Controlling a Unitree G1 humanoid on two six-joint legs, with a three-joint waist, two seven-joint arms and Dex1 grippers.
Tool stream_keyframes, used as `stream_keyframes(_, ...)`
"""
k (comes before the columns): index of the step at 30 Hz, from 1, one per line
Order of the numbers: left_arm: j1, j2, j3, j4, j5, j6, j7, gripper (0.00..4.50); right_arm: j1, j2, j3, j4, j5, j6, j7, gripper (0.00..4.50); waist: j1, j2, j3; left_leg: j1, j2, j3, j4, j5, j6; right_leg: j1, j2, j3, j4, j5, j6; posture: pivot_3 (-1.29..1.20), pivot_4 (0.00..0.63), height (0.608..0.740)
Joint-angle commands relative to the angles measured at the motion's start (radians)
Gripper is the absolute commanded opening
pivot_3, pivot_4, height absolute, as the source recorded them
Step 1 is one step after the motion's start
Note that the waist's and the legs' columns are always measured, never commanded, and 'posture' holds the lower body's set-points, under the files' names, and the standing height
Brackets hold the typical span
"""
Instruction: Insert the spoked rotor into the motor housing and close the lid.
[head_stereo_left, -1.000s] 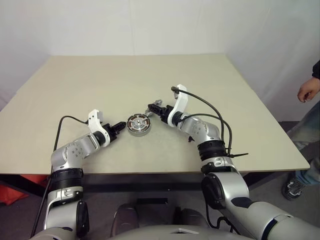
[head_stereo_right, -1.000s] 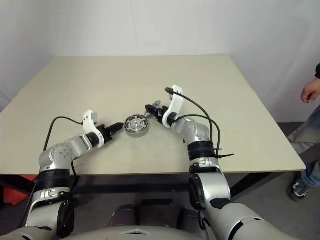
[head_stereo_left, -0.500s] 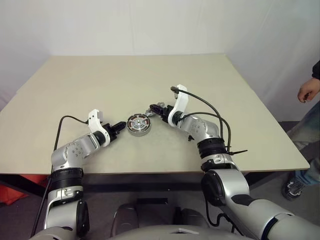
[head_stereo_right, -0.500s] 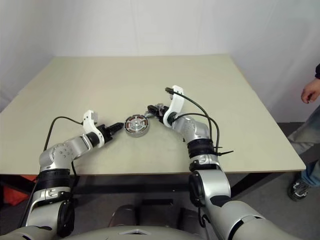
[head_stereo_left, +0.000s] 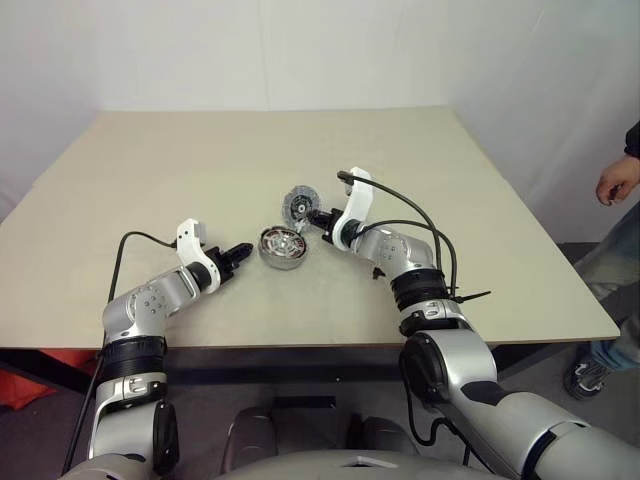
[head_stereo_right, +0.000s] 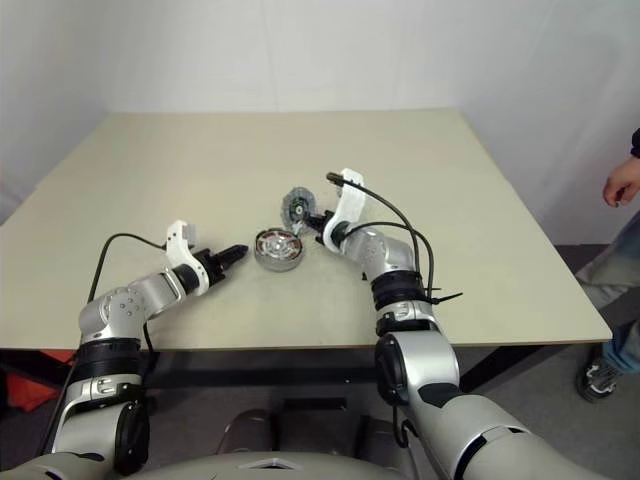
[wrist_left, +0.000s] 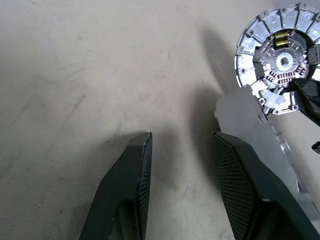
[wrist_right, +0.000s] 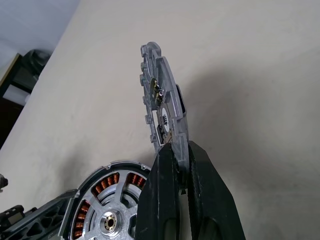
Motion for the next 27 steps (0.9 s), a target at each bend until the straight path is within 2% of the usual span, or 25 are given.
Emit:
stream_keyframes(1, 0.002, 0.008, 0.002, 0.011, 0.021, -0.012, 0.008, 2.02, -0.006, -0.006, 0.004, -0.040, 0.003, -0.020, 0.020, 0.02, 0.000, 0.000, 0.000, 0.000, 0.000, 0.000, 0.000, 0.000, 0.000, 0.000, 0.000, 0.000, 0.000, 0.000, 0.000, 0.00, 0.000, 0.740)
stream_keyframes(8, 0.000, 0.010, -0.002, 0.018, 0.023, -0.017, 0.005, 2.02, 0.024, -0.014, 0.031, -0.141, 0.023, -0.030, 0.126, 0.02, 0.000, 0.000, 0.000, 0.000, 0.000, 0.000, 0.000, 0.000, 0.000, 0.000, 0.000, 0.000, 0.000, 0.000, 0.000, 0.00, 0.000, 0.740)
stream_keyframes(14, -0.002, 0.012, -0.004, 0.022, 0.024, -0.019, 0.001, 2.02, 0.077, -0.056, 0.089, -0.295, 0.026, -0.087, 0.279, 0.02, 0.001, 0.000, 0.000, -0.001, 0.000, 0.000, -0.001, 0.000, 0.000, -0.001, 0.000, 0.000, 0.000, 0.000, 0.000, 0.00, 0.000, 0.740)
stream_keyframes(18, -0.001, 0.013, -0.005, 0.020, 0.024, -0.019, 0.001, 2.02, 0.108, -0.105, 0.168, -0.324, -0.050, -0.190, 0.338, 0.02, 0.002, 0.000, 0.000, -0.001, 0.000, 0.000, -0.001, 0.000, 0.000, 0.000, 0.000, 0.000, 0.000, 0.000, 0.000, 0.00, 0.000, 0.740)
stream_keyframes(21, 0.000, 0.013, -0.005, 0.018, 0.023, -0.018, 0.000, 2.02, 0.116, -0.118, 0.210, -0.305, -0.104, -0.245, 0.325, 0.02, 0.001, 0.000, 0.000, -0.001, 0.000, 0.000, -0.001, 0.000, 0.000, -0.001, 0.000, 0.000, 0.000, 0.000, 0.000, 0.00, 0.000, 0.740)
stream_keyframes(27, 0.002, 0.009, -0.003, 0.009, 0.021, -0.014, 0.003, 2.02, 0.119, -0.086, 0.212, -0.269, -0.127, -0.235, 0.271, 0.02, -0.001, 0.000, 0.000, -0.001, 0.000, 0.001, 0.000, 0.000, 0.000, -0.001, 0.000, 0.000, 0.000, 0.000, 0.000, 0.00, 0.000, 0.740)
